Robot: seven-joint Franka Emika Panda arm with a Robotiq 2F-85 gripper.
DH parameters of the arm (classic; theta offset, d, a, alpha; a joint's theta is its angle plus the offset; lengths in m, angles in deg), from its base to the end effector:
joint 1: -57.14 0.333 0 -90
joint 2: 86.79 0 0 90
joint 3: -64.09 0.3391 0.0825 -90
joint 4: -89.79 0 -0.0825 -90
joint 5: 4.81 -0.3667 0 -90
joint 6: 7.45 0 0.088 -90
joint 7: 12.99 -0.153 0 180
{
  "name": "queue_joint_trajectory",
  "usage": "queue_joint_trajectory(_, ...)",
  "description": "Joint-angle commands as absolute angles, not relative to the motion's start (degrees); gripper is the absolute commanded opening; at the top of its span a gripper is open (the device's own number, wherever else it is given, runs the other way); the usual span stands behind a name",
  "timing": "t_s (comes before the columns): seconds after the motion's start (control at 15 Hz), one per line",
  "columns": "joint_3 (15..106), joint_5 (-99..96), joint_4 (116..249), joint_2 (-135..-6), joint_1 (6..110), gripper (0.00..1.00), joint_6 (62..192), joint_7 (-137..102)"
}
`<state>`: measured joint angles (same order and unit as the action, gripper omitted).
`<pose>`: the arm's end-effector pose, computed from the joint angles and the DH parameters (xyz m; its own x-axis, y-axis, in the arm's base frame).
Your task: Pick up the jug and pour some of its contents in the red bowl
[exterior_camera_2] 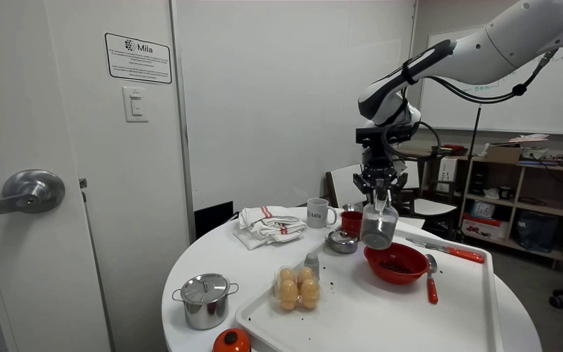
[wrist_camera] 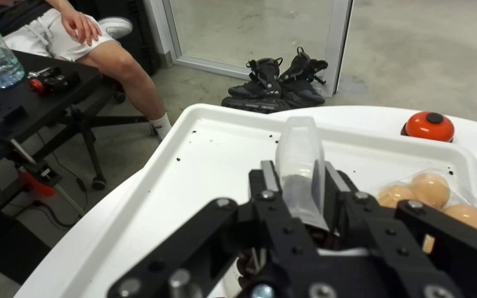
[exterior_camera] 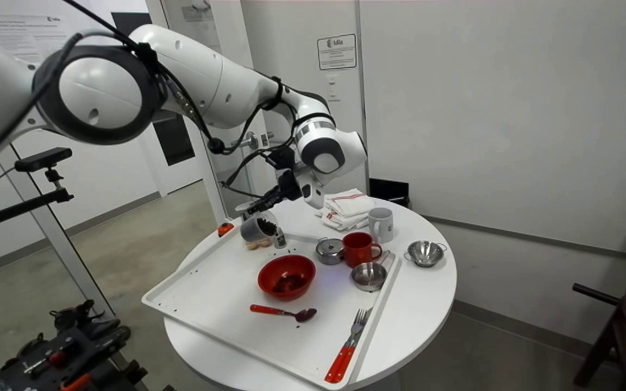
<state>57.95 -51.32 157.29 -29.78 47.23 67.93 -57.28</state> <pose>0.6585 -0.0422 0.1770 0.1113 -0.4679 -0.8767 -0.9022 -0.4174 0.1082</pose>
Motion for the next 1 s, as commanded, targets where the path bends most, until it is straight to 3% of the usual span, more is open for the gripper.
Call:
queue_joint_trajectory(0.0, 57.4, -47.3, 159.8, -31.7, 51.6, 0.12, 72.6, -59.7)
queue_joint_trajectory(0.47, 58.2, -37.0, 165.3, -35.5, 60.2, 0.12, 83.0, -62.4)
queue_joint_trajectory(0.93, 58.4, -25.3, 178.2, -41.9, 68.0, 0.12, 106.2, -66.6)
